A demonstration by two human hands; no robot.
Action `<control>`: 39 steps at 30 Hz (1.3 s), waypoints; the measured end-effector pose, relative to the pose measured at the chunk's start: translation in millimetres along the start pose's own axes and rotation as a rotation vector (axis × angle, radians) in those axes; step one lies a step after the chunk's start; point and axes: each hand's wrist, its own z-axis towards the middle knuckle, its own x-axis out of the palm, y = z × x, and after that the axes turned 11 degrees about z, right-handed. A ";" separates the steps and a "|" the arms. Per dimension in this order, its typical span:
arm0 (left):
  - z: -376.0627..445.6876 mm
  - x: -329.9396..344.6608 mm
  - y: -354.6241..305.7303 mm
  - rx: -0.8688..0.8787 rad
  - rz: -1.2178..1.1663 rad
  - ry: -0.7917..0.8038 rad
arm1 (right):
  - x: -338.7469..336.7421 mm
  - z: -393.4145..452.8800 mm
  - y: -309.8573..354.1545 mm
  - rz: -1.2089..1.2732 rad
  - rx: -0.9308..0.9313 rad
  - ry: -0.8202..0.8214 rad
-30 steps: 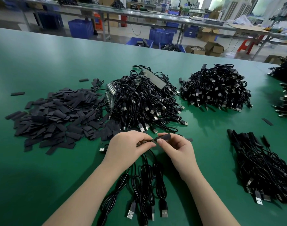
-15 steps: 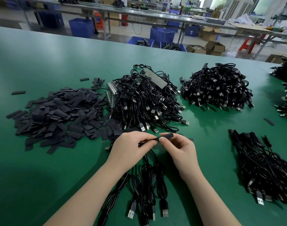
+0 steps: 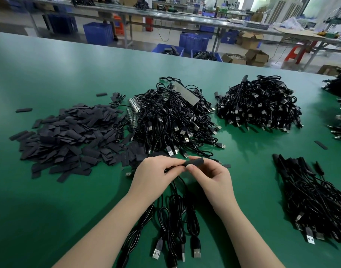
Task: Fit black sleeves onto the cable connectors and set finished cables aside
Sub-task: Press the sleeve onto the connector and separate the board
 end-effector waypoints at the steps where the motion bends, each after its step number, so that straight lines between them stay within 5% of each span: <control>1: -0.1 0.1 -0.6 -0.014 0.003 -0.021 | 1.8 -0.8 -1.3 -0.010 -0.024 -0.033; 7: 0.1 -0.5 -1.4 -0.065 0.038 -0.108 | 8.9 -4.8 -6.2 -0.145 -0.167 -0.067; 39: -1.4 -3.3 -4.4 -0.099 -0.064 -0.104 | 7.8 -3.5 -10.9 -0.073 0.023 -0.062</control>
